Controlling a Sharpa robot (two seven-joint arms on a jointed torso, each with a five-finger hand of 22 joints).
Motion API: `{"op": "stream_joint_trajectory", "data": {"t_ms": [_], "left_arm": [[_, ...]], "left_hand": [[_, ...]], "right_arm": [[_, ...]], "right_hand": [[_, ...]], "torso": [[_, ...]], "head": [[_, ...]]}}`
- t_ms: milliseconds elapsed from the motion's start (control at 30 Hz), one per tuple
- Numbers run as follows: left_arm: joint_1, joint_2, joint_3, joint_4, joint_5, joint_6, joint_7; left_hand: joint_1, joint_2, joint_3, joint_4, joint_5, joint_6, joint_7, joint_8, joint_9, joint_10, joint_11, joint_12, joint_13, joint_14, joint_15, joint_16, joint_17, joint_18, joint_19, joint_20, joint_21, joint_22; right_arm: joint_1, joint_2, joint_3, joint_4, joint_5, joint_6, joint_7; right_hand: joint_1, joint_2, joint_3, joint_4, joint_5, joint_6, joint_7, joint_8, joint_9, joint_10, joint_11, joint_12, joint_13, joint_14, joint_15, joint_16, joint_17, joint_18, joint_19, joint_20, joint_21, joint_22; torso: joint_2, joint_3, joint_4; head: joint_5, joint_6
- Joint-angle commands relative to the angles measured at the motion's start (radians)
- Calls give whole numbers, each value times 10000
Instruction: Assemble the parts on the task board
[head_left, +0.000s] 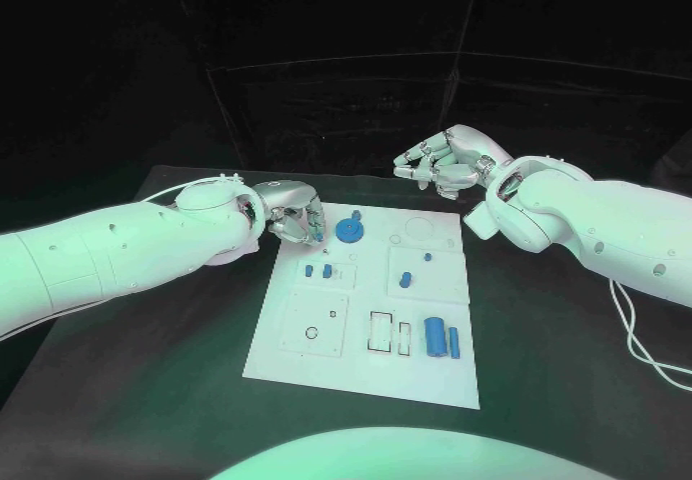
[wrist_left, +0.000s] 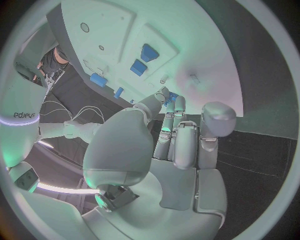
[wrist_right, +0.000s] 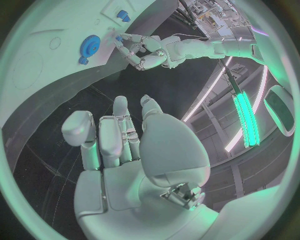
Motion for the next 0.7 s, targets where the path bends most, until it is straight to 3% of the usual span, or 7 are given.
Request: {"op": "stream_joint_trajectory", "data": {"t_ms": [33, 700], "left_arm": [[10, -69, 14, 41, 139, 220, -97], [-131, 58, -8, 23, 141, 221, -48]], "left_hand": [[-69, -12, 2, 69, -43, 40, 8, -47, -13, 78, -8, -30, 14, 311, 1, 39, -17, -58, 54, -27, 42, 18], [-65, -14, -4, 74, -43, 57, 1, -47, -15, 97, -15, -37, 17, 311, -3, 39, -19, -58, 55, -28, 50, 27]], "right_arm": [[13, 1, 6, 2, -6, -6, 85], [-14, 18, 6, -4, -6, 2, 93]], "right_hand": [[23, 109, -23, 16, 39, -37, 2, 61, 13, -79, -8, -39, -10, 150, 47, -40, 0, 83, -69, 0, -67, -15], [23, 109, -23, 16, 39, -37, 2, 61, 13, -79, -8, -39, -10, 150, 47, -40, 0, 83, -69, 0, -67, -15]], "torso": [[-2, 1, -7], [11, 9, -13]], "head": [[8, -10], [52, 1]]}}
